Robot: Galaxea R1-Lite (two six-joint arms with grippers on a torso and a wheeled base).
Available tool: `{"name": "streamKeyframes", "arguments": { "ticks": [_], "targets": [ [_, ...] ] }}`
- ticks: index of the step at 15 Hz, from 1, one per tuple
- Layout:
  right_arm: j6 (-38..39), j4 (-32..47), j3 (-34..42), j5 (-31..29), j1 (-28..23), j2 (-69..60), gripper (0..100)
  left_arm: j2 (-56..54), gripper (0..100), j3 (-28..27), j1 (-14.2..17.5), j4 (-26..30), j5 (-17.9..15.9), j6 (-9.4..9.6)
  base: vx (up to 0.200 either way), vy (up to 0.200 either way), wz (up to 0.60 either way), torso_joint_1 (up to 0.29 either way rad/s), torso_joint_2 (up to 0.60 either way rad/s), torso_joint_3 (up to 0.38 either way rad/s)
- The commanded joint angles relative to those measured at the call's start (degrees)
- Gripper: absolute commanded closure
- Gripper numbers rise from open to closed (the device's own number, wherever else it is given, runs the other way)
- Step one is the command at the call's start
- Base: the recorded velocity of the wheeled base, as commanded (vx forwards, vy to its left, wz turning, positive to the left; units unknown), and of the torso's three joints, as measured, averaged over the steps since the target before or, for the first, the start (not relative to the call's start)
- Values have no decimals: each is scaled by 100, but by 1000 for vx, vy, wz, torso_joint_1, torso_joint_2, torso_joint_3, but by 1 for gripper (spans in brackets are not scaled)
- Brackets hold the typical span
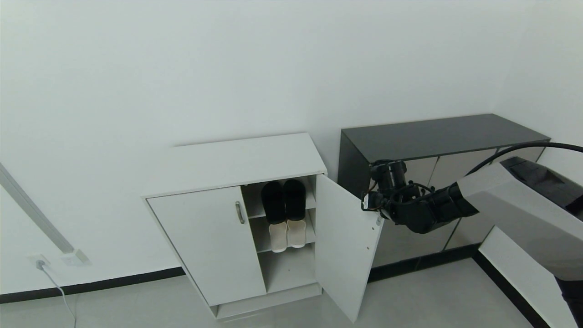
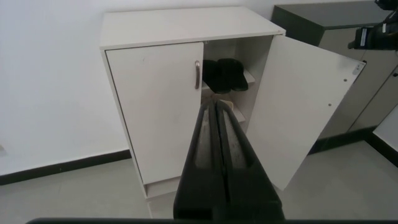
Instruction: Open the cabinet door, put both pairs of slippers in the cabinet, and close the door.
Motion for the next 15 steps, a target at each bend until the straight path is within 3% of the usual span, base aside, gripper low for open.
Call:
{"name": "streamKeyframes", "arguments": {
  "ticks": [1, 9, 15],
  "targets": [
    [4, 1, 15, -3, -2, 66, 100, 7, 100, -2, 1, -1, 8, -2, 0, 0, 0, 0, 0, 0],
    [12, 168, 59, -3, 182, 163, 100, 7, 100, -2, 1, -1, 8, -2, 0, 0, 0, 0, 0, 0],
    [223, 150, 542, -12, 1052, -242, 100, 7, 100, -2, 1, -1, -1, -2, 0, 0, 0, 0, 0, 0]
  ]
}}
